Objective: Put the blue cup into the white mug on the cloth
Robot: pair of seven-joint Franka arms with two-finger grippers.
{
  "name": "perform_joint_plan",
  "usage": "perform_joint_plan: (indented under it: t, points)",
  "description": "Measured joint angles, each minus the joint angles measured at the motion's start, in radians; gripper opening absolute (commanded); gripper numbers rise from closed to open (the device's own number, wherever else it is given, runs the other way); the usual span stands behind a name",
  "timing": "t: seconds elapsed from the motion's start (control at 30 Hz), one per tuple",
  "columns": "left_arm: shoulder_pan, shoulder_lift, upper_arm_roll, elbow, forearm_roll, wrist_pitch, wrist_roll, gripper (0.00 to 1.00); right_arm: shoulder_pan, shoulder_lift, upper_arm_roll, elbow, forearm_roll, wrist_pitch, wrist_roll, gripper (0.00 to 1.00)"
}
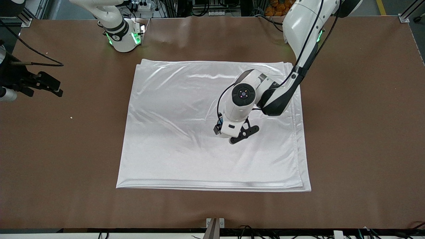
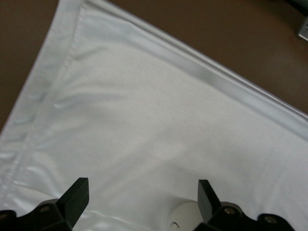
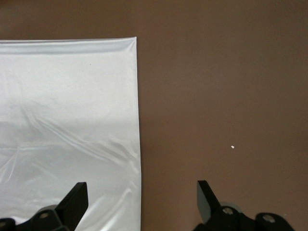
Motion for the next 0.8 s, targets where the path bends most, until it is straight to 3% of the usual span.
perform_joint_plan:
  t: [0.33, 0.8]
  points:
    - [0.260, -0.044, 0.001, 0.000, 0.000, -0.044, 0.422, 1.00, 0.002, 0.000, 0.004, 0.000, 0.000, 0.000, 0.000, 1.00]
    - [0.388, -0.114, -0.003, -0.020, 0.000, -0.076, 0.613, 1.00, 0.002, 0.000, 0.005, 0.000, 0.000, 0.001, 0.000, 1.00]
